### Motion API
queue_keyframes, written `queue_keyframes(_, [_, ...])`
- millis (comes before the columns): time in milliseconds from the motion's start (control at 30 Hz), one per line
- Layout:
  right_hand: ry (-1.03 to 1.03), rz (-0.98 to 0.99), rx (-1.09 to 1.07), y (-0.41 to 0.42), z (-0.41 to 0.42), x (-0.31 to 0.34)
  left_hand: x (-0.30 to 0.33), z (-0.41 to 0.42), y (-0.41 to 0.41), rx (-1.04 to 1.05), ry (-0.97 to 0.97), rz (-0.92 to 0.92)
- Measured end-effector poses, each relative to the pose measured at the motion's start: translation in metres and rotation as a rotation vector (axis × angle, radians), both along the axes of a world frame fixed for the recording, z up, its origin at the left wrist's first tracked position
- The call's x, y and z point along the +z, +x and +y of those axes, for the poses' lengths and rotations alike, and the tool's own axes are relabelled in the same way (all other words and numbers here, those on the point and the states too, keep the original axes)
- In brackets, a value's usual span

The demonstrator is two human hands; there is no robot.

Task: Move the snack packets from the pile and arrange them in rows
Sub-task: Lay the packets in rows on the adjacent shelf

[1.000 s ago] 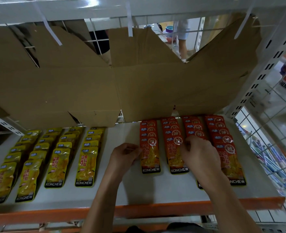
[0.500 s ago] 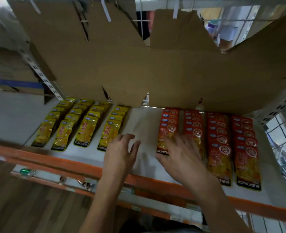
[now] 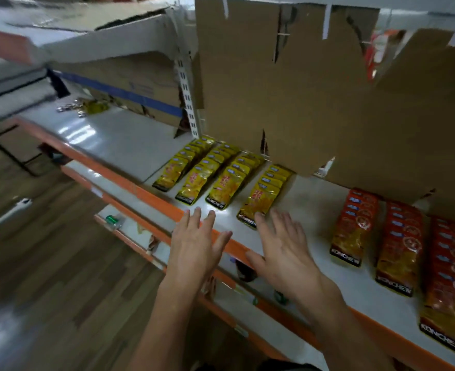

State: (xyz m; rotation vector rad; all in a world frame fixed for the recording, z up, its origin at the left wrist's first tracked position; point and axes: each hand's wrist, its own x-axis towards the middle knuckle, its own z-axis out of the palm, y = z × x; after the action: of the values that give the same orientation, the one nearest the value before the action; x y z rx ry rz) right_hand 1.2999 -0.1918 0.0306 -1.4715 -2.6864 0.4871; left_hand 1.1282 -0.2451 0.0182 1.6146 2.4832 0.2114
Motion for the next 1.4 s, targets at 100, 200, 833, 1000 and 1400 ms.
queue_keyframes(100, [-0.001, -0.018, 0.045, -0.041, -0.006, 0.001, 0.000, -0.015, -0.036, 0.041, 0.031, -0.003])
queue_keyframes(200, [-0.016, -0.024, 0.088, -0.085, -0.015, 0.001, 0.000, -0.032, -0.074, 0.076, 0.052, -0.004])
queue_keyframes(833, [-0.008, -0.120, 0.424, -0.344, -0.056, -0.013, -0.009, -0.128, -0.304, 0.367, 0.041, 0.005])
queue_keyframes(1000, [-0.035, -0.102, 0.554, -0.410, -0.048, -0.012, -0.009, -0.137, -0.356, 0.441, 0.020, 0.032])
queue_keyframes(1400, [0.015, -0.075, 0.581, -0.581, 0.014, -0.004, -0.006, -0.083, -0.523, 0.437, 0.070, 0.047])
